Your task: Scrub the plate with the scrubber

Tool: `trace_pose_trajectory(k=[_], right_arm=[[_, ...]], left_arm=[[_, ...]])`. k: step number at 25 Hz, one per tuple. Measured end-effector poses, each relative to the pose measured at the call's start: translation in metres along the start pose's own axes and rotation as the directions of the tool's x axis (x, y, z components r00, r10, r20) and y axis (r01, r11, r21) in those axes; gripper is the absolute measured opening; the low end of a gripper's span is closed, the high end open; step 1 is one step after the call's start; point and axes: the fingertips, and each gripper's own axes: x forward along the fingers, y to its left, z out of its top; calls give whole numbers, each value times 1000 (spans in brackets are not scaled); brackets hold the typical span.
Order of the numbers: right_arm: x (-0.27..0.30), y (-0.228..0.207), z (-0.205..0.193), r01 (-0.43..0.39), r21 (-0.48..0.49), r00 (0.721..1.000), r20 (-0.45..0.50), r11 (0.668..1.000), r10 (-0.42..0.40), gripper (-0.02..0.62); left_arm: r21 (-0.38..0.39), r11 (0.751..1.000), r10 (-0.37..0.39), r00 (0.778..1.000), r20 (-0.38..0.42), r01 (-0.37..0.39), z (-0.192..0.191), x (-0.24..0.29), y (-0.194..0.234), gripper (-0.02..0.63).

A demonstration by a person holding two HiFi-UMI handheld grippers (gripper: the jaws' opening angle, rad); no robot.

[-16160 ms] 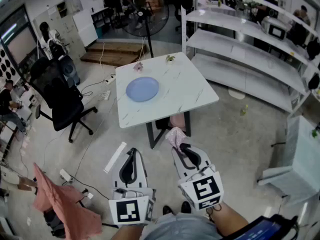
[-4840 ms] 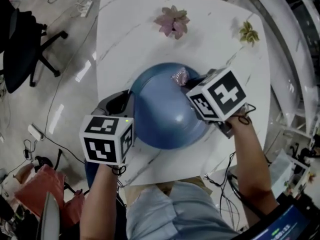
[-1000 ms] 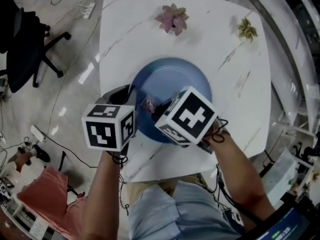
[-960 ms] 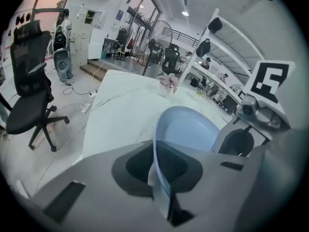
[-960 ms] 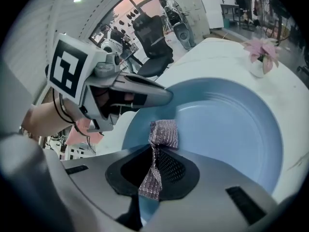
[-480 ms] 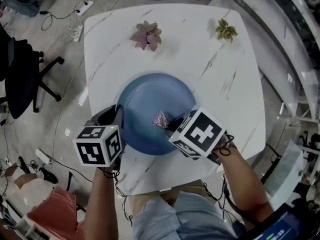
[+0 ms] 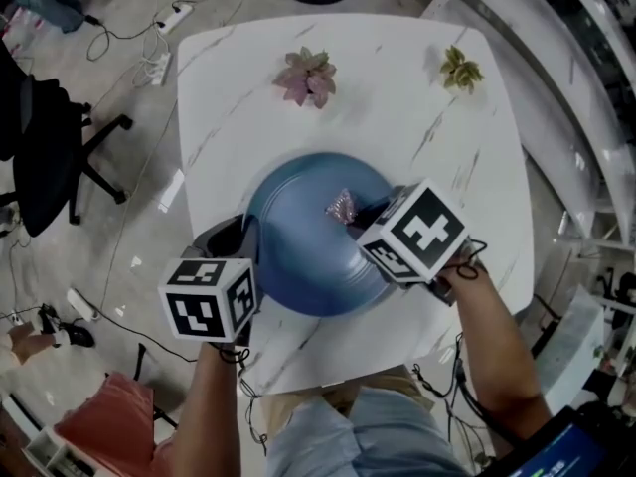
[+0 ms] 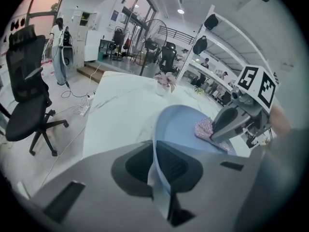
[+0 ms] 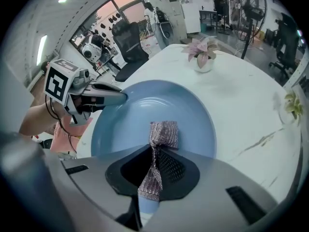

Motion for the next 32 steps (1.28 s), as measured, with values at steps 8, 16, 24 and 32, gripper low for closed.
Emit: trace_pose_trajectory(k=[8,16,24,32], right_arm=[[13,18,33,-43,-96,999,9,994,44,52],[28,93,9,-185,-198,983,-42,963,180,52],[-12,139,-10,-375,-155,921,52,914,387,55],[-200,129,71,-273,-217,685,640,937,348,61]], left_arm=[[-9,1000,-5,1000,-1,5,0,1,0,26],[69,996,54,998,13,-54,2,3,0,29],[151,976,146,986,85,-157,13,-28,7,127],[46,976,153,824,546,-211,116,-189,-47,14]])
